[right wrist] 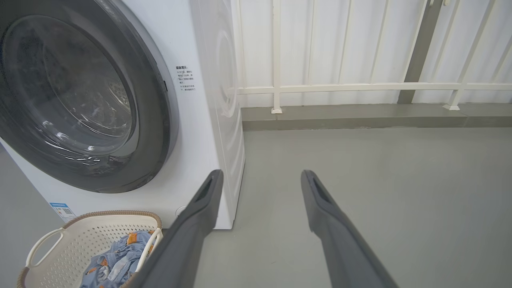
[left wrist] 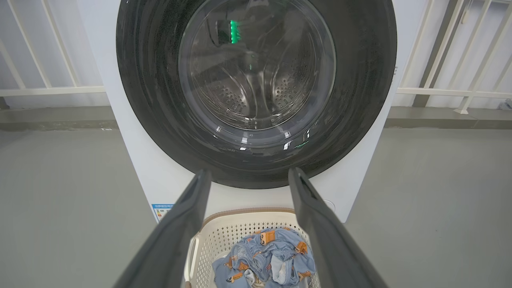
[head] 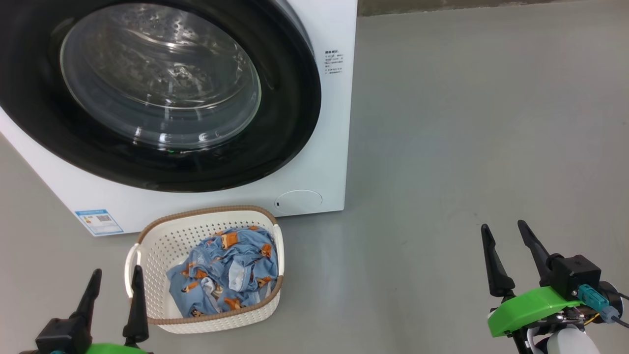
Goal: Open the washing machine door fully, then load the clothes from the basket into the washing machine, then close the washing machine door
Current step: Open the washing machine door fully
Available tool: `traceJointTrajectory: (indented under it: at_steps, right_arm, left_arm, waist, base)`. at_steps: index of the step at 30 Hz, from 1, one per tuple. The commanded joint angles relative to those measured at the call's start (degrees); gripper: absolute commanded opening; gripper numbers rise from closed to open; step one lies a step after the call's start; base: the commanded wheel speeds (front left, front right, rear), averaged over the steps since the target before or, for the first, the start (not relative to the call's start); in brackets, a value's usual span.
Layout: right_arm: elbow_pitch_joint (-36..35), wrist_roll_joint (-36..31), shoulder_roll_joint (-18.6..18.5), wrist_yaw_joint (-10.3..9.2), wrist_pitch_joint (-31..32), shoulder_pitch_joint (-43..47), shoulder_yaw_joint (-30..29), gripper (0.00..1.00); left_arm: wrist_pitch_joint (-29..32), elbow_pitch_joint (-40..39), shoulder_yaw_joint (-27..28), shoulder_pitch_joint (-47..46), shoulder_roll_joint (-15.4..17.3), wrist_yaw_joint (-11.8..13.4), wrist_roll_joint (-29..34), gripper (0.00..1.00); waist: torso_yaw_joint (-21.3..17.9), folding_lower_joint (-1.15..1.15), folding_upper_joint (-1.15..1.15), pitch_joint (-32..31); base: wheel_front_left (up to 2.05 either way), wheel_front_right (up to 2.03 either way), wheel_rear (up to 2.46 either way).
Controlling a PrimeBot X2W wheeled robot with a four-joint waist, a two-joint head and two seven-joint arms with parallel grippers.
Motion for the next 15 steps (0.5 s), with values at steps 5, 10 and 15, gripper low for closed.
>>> traceJointTrajectory:
  at_steps: [5, 10, 15]
  right_arm:
    - [-1.6, 0.8, -0.2, 0.09, -0.7, -2.4, 1.6, 1.00]
    - [-1.5, 1.0, -0.2, 0.09, -0.7, -2.5, 1.2, 1.00]
    - [-1.6, 2.2, -0.2, 0.09, -0.7, -3.2, 1.0, 1.00]
  left_arm:
    - [-0.7, -2.0, 1.7, -1.5, 1.1, -0.2, 0.2, 1.00]
    - [-0.7, -2.3, 1.8, -1.3, 0.9, -0.2, 0.4, 1.00]
    - [-0.7, -2.8, 1.8, -1.2, 0.6, -0.2, 0.6, 1.00]
  waist:
    - [0.0, 0.00, 0.00, 0.0]
    - [0.0, 0.00, 0.00, 0.1]
    - [0.1, 0.00, 0.00, 0.5]
  base:
    - [0.00, 0.00, 0.00]
    - [0.00, 0.00, 0.00]
    - [0.00, 0.00, 0.00]
